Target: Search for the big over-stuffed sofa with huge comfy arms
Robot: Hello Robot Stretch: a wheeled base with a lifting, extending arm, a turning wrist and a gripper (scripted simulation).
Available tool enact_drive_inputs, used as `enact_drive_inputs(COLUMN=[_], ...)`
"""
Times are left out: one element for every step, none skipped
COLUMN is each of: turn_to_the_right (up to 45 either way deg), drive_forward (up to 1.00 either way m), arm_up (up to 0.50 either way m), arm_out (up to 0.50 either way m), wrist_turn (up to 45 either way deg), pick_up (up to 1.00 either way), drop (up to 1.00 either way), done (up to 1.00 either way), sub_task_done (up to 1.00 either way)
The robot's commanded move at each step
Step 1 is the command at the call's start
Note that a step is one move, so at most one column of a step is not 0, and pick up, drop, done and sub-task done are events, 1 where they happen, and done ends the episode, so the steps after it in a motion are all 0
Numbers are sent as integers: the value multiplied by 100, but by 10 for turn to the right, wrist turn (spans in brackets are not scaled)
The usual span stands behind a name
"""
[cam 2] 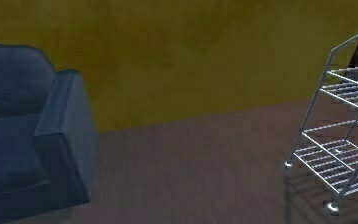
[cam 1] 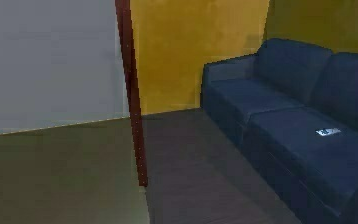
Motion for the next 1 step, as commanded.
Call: enact_drive_inputs(turn_to_the_right=[0], drive_forward=[20], arm_up=[0], arm_out=[0], wrist_turn=[0], pick_up=[0], drop=[0], done=[0], sub_task_done=[0])
